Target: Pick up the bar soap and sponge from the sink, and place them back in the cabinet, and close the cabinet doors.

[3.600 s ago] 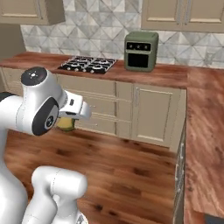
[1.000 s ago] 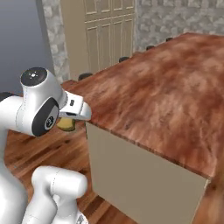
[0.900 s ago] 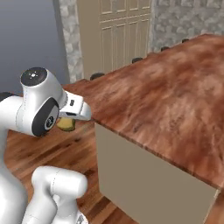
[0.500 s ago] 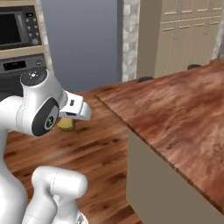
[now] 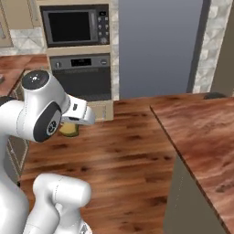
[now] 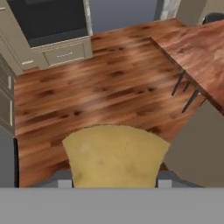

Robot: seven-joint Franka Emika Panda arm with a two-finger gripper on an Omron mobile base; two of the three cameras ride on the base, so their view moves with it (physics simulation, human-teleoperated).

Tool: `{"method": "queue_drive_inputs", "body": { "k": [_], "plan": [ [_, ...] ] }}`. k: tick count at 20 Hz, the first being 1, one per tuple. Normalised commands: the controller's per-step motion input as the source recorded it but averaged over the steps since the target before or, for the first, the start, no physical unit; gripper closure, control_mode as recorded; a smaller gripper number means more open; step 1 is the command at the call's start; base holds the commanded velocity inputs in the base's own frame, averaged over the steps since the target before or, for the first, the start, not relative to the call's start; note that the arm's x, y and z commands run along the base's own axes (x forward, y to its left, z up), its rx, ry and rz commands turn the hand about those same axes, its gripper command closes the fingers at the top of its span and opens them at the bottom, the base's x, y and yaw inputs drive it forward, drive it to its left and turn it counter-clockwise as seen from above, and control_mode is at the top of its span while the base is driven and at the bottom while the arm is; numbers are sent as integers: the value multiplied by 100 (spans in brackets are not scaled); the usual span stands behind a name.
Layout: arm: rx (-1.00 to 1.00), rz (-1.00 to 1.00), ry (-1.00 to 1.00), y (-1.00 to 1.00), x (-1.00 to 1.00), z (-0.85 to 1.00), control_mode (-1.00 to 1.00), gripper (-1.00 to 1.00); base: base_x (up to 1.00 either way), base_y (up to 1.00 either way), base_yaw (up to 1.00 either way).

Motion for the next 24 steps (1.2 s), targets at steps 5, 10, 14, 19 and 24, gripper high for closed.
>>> {"method": "queue_drive_inputs", "body": {
  "k": [5, 10, 14, 19, 24],
  "plan": [
    [0, 0, 0, 0, 0, 0, 100, 100, 21, -12, 42],
    [0, 0, 0, 0, 0, 0, 100, 100, 55, -27, 19],
    [0, 0, 0, 0, 0, 0, 100, 100, 79, -36, 14],
    [0, 0, 0, 0, 0, 0, 100, 100, 86, -42, 17],
    [0, 0, 0, 0, 0, 0, 100, 100, 76, -21, 21]
  ]
}}
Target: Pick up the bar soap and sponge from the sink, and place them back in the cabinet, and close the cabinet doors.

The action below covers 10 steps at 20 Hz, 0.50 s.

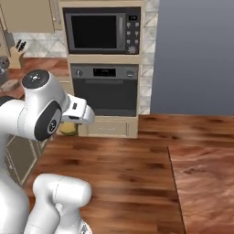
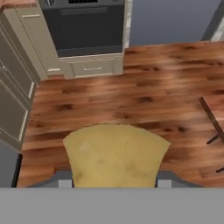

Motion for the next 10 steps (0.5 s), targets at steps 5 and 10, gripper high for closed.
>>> {"method": "queue_drive_inputs", "body": {
  "k": [5, 10],
  "plan": [
    [0, 0, 0, 0, 0, 0, 100, 100, 80, -2, 22],
    [0, 0, 0, 0, 0, 0, 100, 100, 87, -13, 22]
  ]
}}
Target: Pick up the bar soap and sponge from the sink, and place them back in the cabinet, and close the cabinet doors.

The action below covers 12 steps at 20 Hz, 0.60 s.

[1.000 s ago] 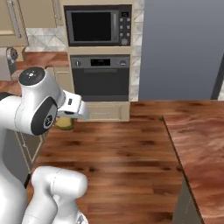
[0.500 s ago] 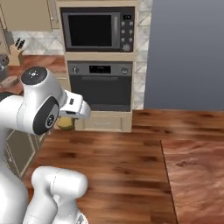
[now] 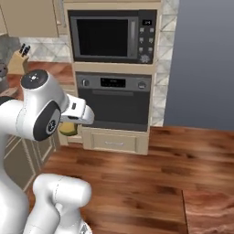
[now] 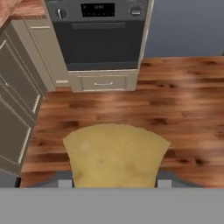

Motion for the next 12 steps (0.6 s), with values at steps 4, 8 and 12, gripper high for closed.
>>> {"method": "queue_drive_inputs", "body": {
  "k": [4, 8, 12],
  "plan": [
    [0, 0, 0, 0, 0, 0, 100, 100, 82, -31, 17],
    [0, 0, 0, 0, 0, 0, 100, 100, 77, -39, 15],
    [0, 0, 0, 0, 0, 0, 100, 100, 76, -42, 16]
  ]
}}
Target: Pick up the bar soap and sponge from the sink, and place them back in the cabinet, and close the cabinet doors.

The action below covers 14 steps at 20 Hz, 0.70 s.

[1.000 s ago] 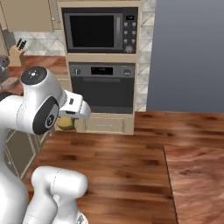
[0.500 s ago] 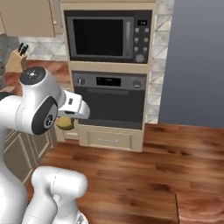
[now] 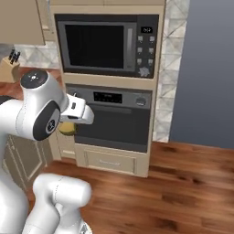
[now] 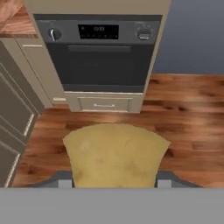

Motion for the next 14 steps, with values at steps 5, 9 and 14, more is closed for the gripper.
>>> {"method": "queue_drive_inputs", "body": {
  "k": [5, 9, 14],
  "plan": [
    [0, 0, 0, 0, 0, 0, 100, 100, 71, -42, 17],
    [0, 0, 0, 0, 0, 0, 100, 100, 51, -35, 32],
    [0, 0, 0, 0, 0, 0, 100, 100, 34, -39, 58]
  ]
}}
